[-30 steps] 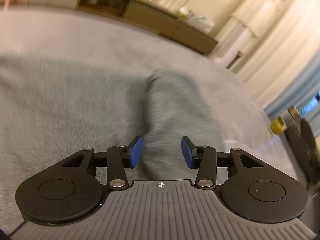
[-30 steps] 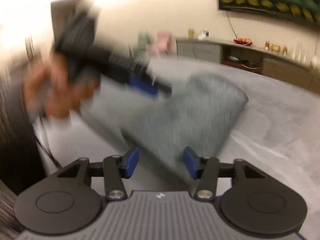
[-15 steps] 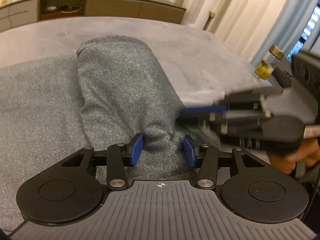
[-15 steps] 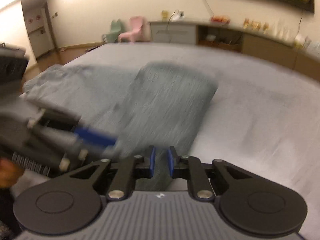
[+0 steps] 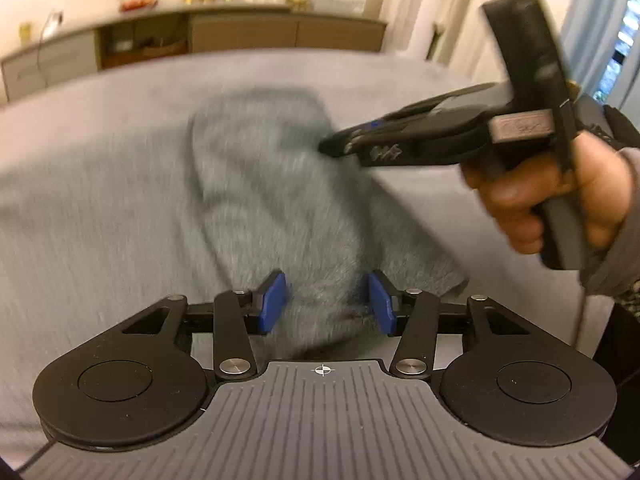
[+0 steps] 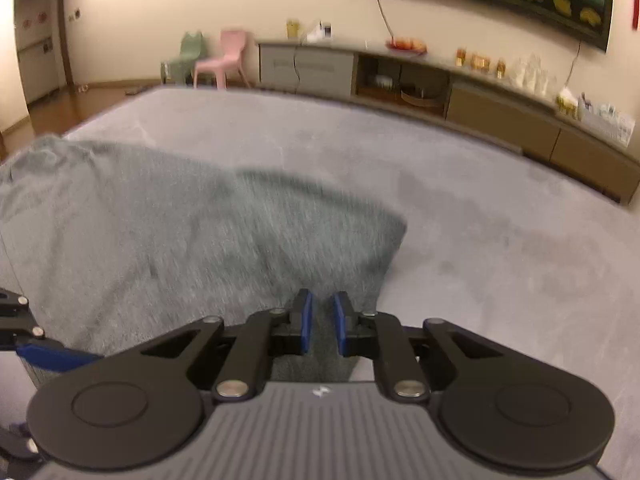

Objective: Fold clothes

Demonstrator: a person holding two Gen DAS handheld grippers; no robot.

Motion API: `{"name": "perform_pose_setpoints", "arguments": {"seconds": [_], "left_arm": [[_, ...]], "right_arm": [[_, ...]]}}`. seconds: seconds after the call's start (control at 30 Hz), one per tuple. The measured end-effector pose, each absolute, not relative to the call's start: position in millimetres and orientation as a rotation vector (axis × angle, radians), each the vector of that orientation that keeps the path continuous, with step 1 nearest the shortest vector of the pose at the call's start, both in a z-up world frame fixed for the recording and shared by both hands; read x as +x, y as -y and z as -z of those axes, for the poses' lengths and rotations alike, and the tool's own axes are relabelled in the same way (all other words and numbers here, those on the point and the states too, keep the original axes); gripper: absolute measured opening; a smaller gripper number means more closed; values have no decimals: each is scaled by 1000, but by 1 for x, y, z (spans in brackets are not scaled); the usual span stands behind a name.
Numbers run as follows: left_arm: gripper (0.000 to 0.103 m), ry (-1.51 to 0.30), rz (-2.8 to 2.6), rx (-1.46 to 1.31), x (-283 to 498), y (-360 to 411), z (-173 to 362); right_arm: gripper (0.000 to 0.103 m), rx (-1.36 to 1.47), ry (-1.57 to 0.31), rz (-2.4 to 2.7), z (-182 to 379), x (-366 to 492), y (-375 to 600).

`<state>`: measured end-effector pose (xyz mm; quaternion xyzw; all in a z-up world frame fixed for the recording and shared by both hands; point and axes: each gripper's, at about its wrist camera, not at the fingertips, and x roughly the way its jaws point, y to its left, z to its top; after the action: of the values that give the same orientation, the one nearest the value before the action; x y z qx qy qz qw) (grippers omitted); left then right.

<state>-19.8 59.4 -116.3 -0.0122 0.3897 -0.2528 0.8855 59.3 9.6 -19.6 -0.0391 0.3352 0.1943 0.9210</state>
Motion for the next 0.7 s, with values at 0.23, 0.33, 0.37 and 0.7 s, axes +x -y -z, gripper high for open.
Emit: {"name": "perform_pose_setpoints", "arguments": {"seconds": [0.23,0.33,0.37,0.7], "left_arm": [[38,-755,510,-115,-23,-86,116],[41,-797,509,-204,-16,-101,128],[39,-798,511,-241,-16,-107,128],[41,-661,159,-608,-89,-275,113]], "right_arm": [[16,-84,-704,-388,22,52,-18],[17,-167,-743,-393,53,45,-29],[17,-213,-729,-387,54,43,-35],[36,-309,-599,-475,-16,3,-114]]}}
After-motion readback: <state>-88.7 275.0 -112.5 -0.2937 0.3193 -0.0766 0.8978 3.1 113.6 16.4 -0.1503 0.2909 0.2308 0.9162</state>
